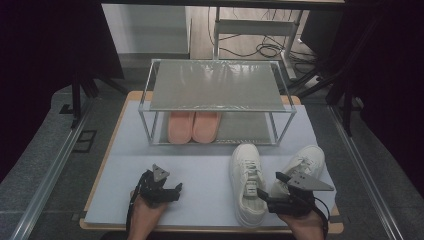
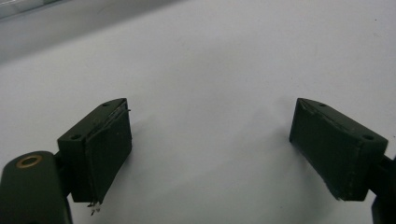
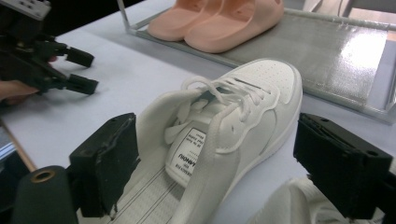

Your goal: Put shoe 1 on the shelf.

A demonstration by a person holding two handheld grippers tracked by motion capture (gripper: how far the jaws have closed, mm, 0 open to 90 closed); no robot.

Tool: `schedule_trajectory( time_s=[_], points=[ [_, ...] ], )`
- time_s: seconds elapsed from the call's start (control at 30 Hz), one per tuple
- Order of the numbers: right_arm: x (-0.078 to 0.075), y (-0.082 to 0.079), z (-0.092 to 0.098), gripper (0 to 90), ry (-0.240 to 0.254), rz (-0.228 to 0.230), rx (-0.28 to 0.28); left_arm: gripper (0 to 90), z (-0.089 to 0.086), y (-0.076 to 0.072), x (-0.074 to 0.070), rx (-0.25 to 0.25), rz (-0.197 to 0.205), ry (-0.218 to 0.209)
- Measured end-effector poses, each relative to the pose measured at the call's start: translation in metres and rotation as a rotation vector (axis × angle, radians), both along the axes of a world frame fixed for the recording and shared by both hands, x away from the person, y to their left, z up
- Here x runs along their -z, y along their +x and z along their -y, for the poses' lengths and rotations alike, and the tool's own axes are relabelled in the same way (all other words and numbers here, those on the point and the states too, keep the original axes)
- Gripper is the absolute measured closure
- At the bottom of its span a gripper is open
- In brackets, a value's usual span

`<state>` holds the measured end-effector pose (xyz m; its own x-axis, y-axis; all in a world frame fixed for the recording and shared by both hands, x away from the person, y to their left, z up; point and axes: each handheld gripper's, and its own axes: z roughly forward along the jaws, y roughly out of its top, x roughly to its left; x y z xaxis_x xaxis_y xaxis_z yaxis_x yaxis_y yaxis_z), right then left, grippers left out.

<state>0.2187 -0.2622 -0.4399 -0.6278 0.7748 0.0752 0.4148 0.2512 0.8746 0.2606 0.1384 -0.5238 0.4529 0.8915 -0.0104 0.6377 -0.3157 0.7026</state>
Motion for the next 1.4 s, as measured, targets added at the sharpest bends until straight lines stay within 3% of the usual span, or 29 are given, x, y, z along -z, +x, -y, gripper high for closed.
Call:
schedule_trajectory(
  time_s=[0.37, 0.67, 0.83, 1.07, 1.4],
  points=[
    [0.009, 0.012, -0.021, 41.5, -0.06, -0.024, 0.044, 13.2, 0.0, 0.0, 0.0, 0.002, -0.002, -0.001],
    [0.014, 0.015, -0.028, 61.0, -0.132, -0.033, 0.132, 13.3, 0.0, 0.0, 0.0, 0.002, -0.002, -0.002],
    [0.012, 0.015, -0.028, 69.5, -0.115, -0.056, 0.179, 13.3, -0.001, 0.0, 0.0, 0.003, -0.005, -0.005],
    [0.011, 0.013, -0.028, 79.2, -0.12, -0.036, 0.227, 13.4, -0.001, 0.001, 0.0, 0.005, -0.009, -0.004],
    [-0.001, 0.015, -0.03, 81.6, -0.06, -0.056, 0.178, 13.3, -0.001, 0.001, 0.0, 0.002, -0.009, -0.01]
  ],
)
